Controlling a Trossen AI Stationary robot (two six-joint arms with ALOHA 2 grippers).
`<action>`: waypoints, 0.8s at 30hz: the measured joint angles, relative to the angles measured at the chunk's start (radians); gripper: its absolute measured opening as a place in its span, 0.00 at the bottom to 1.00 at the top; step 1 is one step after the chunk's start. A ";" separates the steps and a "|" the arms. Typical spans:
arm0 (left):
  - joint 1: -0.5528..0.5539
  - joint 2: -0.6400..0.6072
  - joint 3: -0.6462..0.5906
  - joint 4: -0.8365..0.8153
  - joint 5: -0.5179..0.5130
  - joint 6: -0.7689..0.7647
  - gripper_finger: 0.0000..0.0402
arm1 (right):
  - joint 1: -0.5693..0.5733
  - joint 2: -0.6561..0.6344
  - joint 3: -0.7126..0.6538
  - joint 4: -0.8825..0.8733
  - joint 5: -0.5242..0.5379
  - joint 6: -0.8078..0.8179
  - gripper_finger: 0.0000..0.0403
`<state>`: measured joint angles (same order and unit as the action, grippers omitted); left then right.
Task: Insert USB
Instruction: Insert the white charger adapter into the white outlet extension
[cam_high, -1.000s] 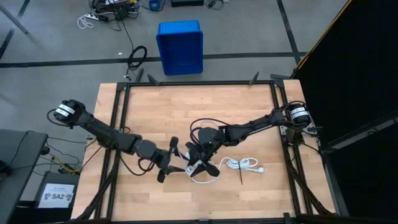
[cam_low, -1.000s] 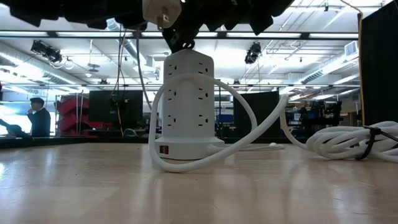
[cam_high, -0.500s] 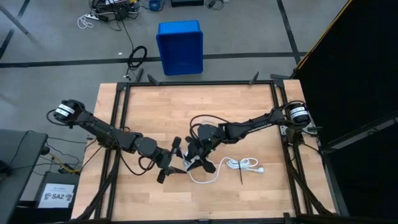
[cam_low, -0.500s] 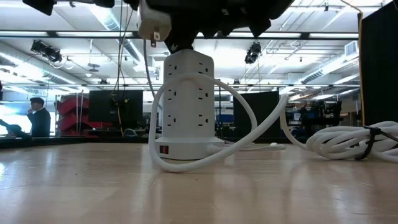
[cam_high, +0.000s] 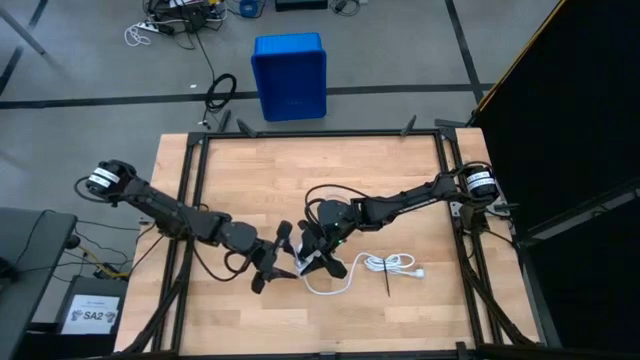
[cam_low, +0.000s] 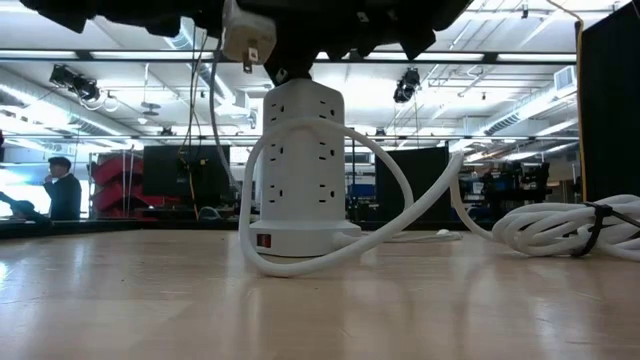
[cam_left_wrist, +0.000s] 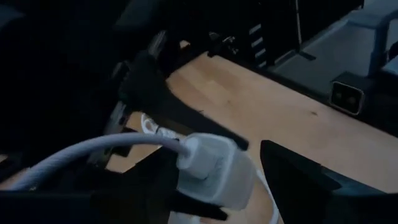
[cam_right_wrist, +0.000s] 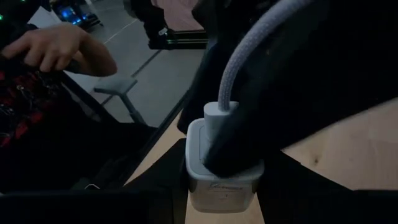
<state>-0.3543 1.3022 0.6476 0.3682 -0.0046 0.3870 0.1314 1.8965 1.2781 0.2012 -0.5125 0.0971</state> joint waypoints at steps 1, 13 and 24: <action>0.008 0.000 0.000 -0.004 0.004 0.000 0.52 | 0.000 0.000 0.000 0.001 -0.001 0.004 0.28; 0.060 0.041 0.100 -0.174 0.134 0.003 0.52 | 0.000 0.000 0.000 0.003 -0.005 0.009 0.28; 0.060 0.077 0.191 -0.337 0.143 0.034 0.41 | 0.000 0.000 0.000 0.003 -0.019 0.034 0.28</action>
<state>-0.2943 1.3792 0.8387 0.0311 0.1383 0.4210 0.1314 1.8961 1.2781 0.2041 -0.5316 0.1313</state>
